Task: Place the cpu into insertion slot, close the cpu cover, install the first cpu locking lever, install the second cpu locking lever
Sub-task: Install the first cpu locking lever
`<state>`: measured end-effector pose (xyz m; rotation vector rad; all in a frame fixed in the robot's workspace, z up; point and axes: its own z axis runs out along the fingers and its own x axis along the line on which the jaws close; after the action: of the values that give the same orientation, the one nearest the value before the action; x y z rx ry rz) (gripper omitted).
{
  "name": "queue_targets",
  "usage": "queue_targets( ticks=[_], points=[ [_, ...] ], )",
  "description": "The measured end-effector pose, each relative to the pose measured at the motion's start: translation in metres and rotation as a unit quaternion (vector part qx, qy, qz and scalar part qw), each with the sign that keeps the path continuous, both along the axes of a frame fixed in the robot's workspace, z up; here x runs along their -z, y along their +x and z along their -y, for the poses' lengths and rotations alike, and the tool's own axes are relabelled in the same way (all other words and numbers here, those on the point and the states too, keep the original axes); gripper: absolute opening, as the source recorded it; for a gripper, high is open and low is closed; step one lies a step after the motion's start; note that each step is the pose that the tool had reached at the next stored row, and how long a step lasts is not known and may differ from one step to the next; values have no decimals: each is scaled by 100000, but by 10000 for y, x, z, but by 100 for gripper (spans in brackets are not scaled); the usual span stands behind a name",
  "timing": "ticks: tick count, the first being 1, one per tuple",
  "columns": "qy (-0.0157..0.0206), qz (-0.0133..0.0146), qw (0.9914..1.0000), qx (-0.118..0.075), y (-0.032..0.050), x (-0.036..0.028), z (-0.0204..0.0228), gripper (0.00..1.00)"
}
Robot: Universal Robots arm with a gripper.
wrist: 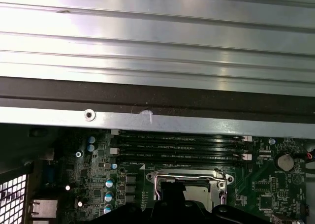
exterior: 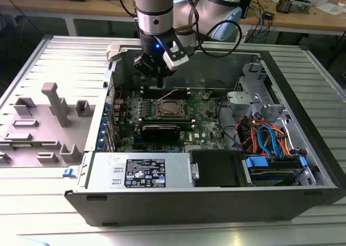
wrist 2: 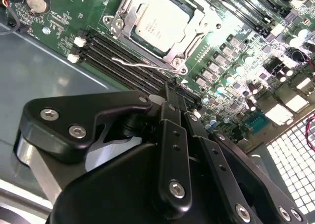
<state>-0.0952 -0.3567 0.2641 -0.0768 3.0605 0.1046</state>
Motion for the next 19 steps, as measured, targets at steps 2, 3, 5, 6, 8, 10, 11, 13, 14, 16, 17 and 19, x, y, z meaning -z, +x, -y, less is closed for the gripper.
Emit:
queue_targets(
  ticks=[2, 3, 5, 6, 8, 10, 11, 13, 14, 16, 17, 19],
  points=[
    [-7, -2, 100000, 3, 1, 0, 0, 11],
    [1, -6, 100000, -10, 6, 4, -1, 11],
    [-29, -178, 100000, 36, 66, 30, -1, 11],
    [-104, -236, 100000, 50, 101, 38, 0, 11],
    [-160, -308, 99999, 69, 168, 55, 0, 11],
    [-144, -349, 99999, 61, 240, 82, -1, 11],
    [-119, -352, 99999, 63, 254, 98, -1, 11],
    [-111, -348, 99999, 70, 257, 128, -3, 11],
    [-139, -352, 99999, 68, 260, 154, -6, 11],
    [-163, -351, 99999, 60, 264, 186, -11, 11],
    [-163, -350, 99999, 53, 265, 193, -13, 11],
    [-176, -357, 99999, 62, 264, 196, -15, 11]
  ],
)
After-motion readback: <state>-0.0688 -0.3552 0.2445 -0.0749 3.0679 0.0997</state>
